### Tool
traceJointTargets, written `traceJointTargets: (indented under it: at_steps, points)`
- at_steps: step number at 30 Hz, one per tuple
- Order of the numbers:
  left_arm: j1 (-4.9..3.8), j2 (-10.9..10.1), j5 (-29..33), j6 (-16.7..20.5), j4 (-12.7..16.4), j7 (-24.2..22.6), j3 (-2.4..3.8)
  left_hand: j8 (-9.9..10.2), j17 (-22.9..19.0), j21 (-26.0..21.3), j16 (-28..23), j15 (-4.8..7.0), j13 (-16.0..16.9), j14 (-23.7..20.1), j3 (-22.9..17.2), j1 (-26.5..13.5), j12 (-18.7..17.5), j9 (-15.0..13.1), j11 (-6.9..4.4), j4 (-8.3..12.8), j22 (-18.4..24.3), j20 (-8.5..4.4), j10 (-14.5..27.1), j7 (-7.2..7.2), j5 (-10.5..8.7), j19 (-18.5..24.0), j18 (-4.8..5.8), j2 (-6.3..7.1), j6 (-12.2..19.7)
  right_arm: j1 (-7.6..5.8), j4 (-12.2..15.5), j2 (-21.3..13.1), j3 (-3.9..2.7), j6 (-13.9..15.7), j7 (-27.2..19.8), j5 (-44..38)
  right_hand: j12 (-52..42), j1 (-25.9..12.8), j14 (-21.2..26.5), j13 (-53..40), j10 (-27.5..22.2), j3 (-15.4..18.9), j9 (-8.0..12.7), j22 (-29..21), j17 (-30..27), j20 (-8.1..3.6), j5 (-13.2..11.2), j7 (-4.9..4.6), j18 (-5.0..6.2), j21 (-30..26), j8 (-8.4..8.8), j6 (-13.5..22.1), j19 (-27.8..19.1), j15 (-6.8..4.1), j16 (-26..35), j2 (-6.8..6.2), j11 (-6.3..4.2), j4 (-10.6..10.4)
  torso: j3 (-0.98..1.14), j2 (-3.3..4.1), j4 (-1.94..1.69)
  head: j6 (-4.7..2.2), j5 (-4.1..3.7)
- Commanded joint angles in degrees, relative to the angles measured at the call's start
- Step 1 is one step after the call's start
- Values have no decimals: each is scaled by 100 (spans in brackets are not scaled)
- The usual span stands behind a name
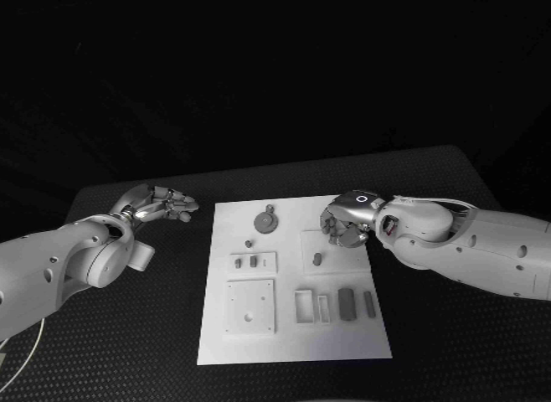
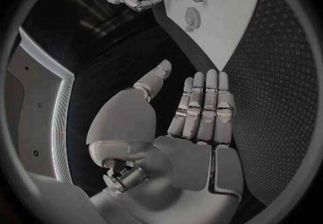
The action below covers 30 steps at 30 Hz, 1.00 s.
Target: Assemble the parts on the task board
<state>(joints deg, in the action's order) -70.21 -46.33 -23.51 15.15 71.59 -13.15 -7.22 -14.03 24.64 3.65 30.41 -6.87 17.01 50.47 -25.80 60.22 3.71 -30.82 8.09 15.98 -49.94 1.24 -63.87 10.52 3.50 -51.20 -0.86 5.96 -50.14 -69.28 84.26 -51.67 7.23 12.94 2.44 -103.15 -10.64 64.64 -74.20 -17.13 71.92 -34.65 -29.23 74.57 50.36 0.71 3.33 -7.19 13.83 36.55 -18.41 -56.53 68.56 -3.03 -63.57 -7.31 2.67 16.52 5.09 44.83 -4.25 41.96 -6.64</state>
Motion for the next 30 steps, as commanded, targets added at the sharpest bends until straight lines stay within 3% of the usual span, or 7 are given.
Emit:
traceJointTargets:
  at_steps: [1, 9, 13, 30]
  points:
    - [-7, 0, 48, -103, 5, -52, 2, -2, 10, 14, -25, -44, -9, -2, 31, -59, 11, 10, -2, 9, 7, 28, 28, -14, -32, 3, -108, -1, 36, 69, -83, -31, 52, -509, 188, -221, -34, 51, 9, -13, 67, 12, -8, 8, 8, -28, 2, 4, 117, -30, -30, -39, -19, -33, -30, 35, 28, 23, 5, -3, 0, 18, 5]
    - [-7, 8, 48, -157, -5, -30, 2, -8, 30, 15, -50, -46, -18, -4, 17, -33, 14, 16, -1, 16, 27, 34, 33, -15, -27, 10, -117, -32, 38, 71, -101, -33, 53, -623, 222, -294, -28, 95, 9, -33, 85, 32, -38, 24, 18, -29, 1, 22, 117, -34, -58, -77, -19, -42, -32, 48, 20, 25, 1, -4, 5, 32, 0]
    - [-7, 3, 48, -184, -11, -23, 2, -9, 36, 15, -58, -48, -22, -4, 13, -26, 14, 18, 0, 17, 33, 36, 36, -14, -26, 12, -117, -36, 39, 71, -106, -48, 53, -716, 208, -300, -20, 84, 12, -41, 86, 59, -49, 31, 21, -24, 0, 23, 117, -39, -60, -76, -21, -41, -30, 11, 21, 21, 5, -2, 1, 36, -40]
    - [-7, 12, 48, -161, -22, -17, 1, -13, 59, 14, -90, -57, -35, -12, 9, -23, 12, 26, 8, 12, 57, 47, 52, -11, -26, 26, -118, -40, 45, 71, -96, -61, 53, -692, 244, -358, 55, 147, 24, -44, 24, 76, -73, 48, 27, -24, 3, 8, 117, -69, -35, -28, -28, -19, -12, -79, 45, 28, -1, -2, -1, 62, -57]
